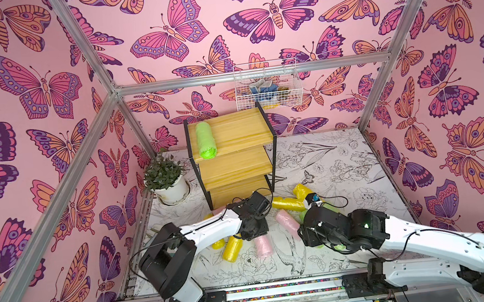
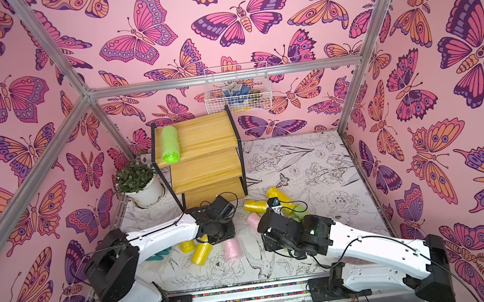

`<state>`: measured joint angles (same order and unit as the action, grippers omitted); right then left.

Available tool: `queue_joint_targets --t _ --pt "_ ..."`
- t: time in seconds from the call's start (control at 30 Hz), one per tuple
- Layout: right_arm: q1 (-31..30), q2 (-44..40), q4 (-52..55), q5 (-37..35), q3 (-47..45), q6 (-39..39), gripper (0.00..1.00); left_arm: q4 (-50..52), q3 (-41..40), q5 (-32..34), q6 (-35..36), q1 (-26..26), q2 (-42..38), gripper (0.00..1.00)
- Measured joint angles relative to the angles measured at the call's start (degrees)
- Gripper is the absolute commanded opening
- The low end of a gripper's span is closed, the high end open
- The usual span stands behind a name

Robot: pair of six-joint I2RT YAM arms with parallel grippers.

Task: Sort the rolls of trash bags by color and place them on the shelf
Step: Pick up the roll of trash bags from the center of the board.

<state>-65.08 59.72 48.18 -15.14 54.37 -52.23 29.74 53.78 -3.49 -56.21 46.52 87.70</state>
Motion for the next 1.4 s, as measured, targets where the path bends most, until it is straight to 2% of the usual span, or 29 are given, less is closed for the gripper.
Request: queue_joint_targets --t 0.17,0.3,0.43,0.53,0.93,1.23,1.4 --pt "-1.05 -3.23 -6.1 3.98 -1.14 1.09 0.74 -0.39 -0.94 0.26 -4.22 0.0 -13.57 0.0" --pt "-7.82 -0.39 -7.63 2.82 2.25 3.45 0.75 -0.61 -1.11 0.11 -7.98 0.0 -20.09 0.0" --pt "-13.68 8.31 -9.03 -0.24 8.81 5.84 0.77 -0.46 -1.11 -1.09 -10.49 0.0 -20.2 0.0" --pt "-15.74 12.02 -10.71 -1.38 9.77 6.8 0.78 0.11 -1.11 -1.68 -11.93 0.0 -20.33 0.0" --pt "-15.96 13.35 -15.89 -6.38 8.83 7.3 0.77 1.75 -1.11 -3.17 -15.52 0.0 -23.43 0.0" --pt "-15.96 15.04 -18.91 -8.5 6.6 7.69 0.71 1.62 -1.38 -3.19 -16.98 0.0 -25.7 0.0" --pt "-15.96 16.48 -19.61 -9.51 6.54 7.67 0.57 1.64 -2.01 -3.63 -17.4 0.0 -25.77 0.0"
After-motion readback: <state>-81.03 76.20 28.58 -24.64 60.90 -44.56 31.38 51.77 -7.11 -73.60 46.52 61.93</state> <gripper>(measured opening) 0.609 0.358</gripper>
